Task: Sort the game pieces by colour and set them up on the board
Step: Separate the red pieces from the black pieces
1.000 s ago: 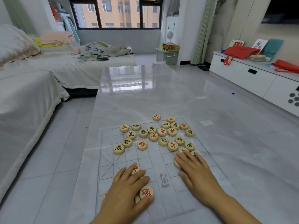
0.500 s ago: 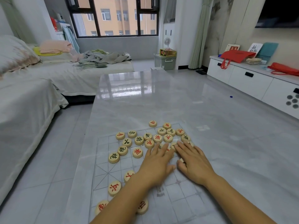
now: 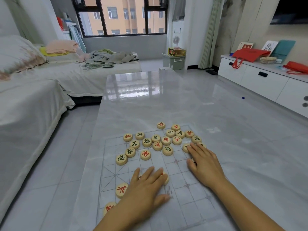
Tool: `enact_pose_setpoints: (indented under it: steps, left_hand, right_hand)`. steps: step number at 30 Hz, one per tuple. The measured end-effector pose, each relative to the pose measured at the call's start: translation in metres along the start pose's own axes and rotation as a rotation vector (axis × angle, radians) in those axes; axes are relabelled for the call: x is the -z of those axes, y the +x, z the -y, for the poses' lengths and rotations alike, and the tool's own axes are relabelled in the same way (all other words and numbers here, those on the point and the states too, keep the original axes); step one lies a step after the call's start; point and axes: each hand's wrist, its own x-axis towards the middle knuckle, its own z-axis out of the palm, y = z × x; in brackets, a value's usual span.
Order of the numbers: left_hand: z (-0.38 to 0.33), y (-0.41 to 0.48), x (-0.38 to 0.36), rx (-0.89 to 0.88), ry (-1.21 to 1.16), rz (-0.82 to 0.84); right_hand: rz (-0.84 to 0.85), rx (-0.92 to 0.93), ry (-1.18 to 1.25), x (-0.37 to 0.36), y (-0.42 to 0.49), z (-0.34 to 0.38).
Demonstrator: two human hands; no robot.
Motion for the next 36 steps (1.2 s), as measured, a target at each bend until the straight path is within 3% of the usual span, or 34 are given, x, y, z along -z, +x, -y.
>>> enact_pose_setpoints:
  steps: [6,14,21,26,32,36]
  left_hand:
    - [0.017,-0.017,-0.008,0.105,-0.086,-0.069]
    - [0.018,-0.011,-0.009,0.148,-0.127,-0.093]
    - [0.035,0.035,0.007,0.179,-0.228,-0.131]
    - [0.012,0.057,0.015,0.045,-0.2,-0.071]
    - [-0.011,0.108,0.031,-0.032,-0.041,-0.154]
    - [-0.006,0.14,0.03,-0.035,0.018,-0.045]
  right_hand:
    - [-0.001,0.009,-0.09,-0.001,0.001,0.009]
    - [0.008,0.226,-0.062,-0.007,0.018,0.062]
    - [0.059,0.064,-0.131,-0.005,0.007,0.017]
    - [0.14,-0.103,-0.074,0.012,-0.002,-0.016]
    - [0.117,-0.12,-0.035,0.014,-0.003,-0.022]
    - [0.109,-0.121,-0.003,0.013,-0.003,-0.022]
